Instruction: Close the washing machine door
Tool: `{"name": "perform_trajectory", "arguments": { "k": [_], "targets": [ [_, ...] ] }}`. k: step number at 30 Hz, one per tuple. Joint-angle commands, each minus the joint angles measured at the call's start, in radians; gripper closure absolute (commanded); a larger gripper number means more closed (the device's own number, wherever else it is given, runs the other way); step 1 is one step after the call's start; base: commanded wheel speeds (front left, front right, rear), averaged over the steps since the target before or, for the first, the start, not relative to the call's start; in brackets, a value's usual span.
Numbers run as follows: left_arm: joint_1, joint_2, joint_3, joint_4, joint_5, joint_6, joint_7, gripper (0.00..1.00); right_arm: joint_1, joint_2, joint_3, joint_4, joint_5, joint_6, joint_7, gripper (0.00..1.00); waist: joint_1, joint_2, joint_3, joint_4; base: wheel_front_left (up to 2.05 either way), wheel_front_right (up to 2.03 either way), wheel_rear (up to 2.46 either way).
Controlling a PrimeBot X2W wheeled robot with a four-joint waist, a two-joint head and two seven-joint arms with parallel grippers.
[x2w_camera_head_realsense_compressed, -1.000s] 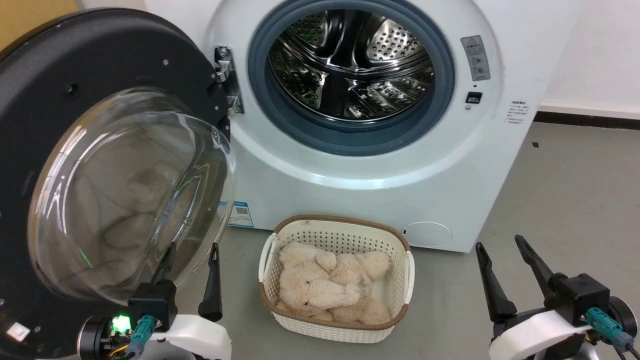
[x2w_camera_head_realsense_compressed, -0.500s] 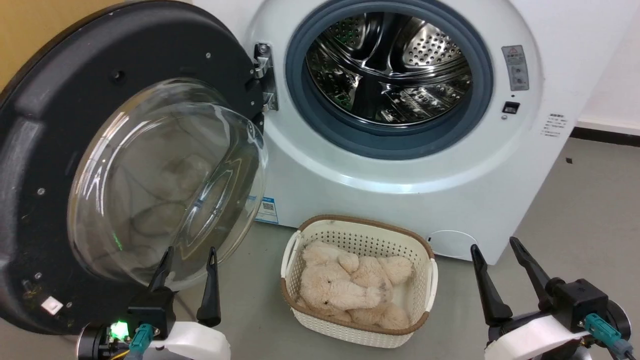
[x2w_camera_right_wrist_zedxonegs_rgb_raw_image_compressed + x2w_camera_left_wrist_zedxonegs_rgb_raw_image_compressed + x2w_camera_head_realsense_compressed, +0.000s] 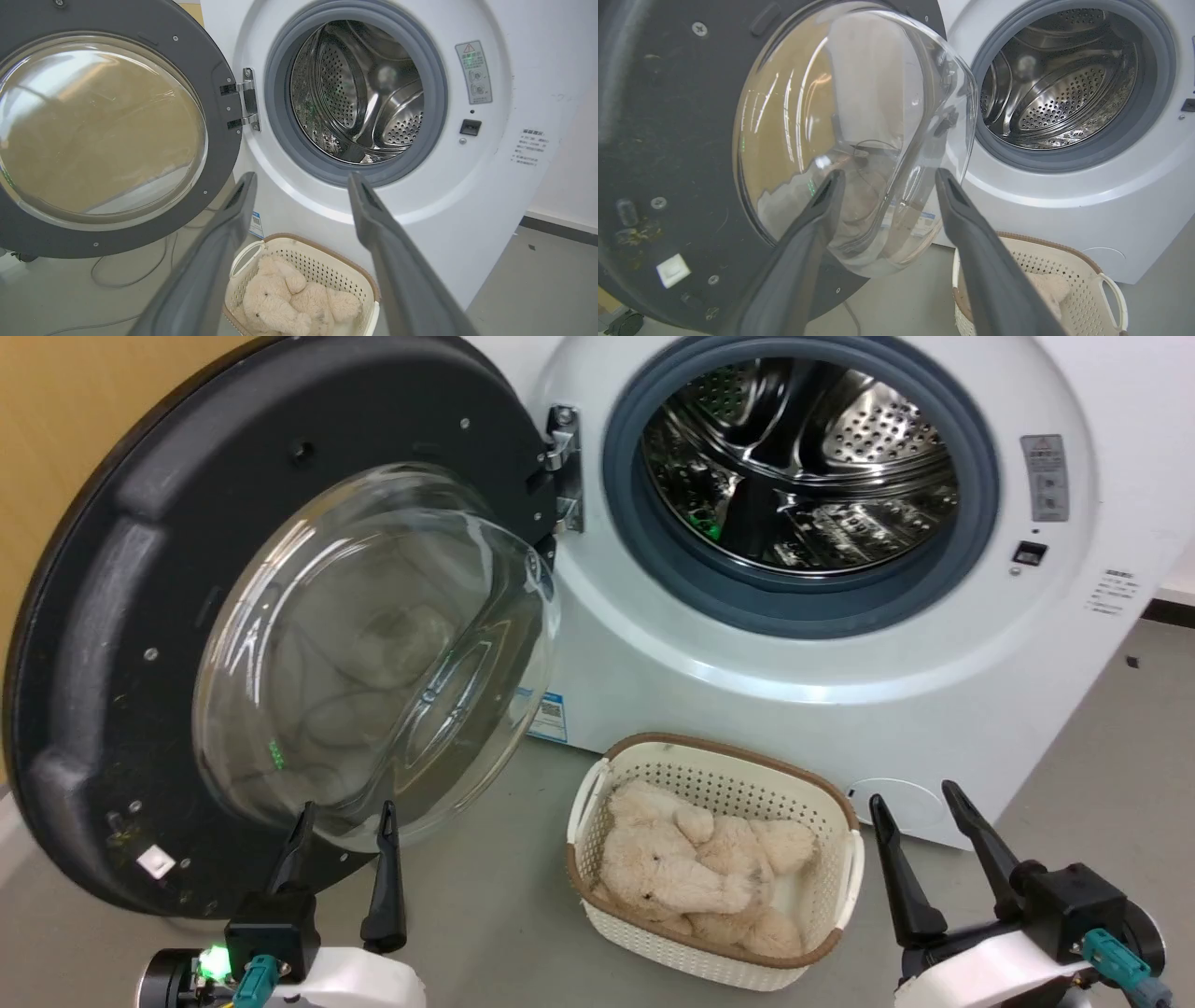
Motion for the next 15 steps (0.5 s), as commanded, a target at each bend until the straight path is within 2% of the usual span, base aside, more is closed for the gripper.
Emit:
{"name": "perform_trajectory", "arguments": {
  "k": [1,15],
  "targets": [
    [0.013,0.000,0.004,-0.008,-0.006,0.007,-0.011,0.00,0.010,0.002,0.007,0.004,0.008,0.000,-0.011,0.00,0.0000,0.0000,0.004,0.012,0.00,0.00,0.00],
    [0.038,-0.001,0.011,-0.033,-0.021,0.035,-0.045,0.00,-0.021,-0.007,0.056,0.029,0.039,0.001,-0.044,0.00,0.0000,0.0000,0.015,0.085,0.00,0.00,0.00]
  ]
}}
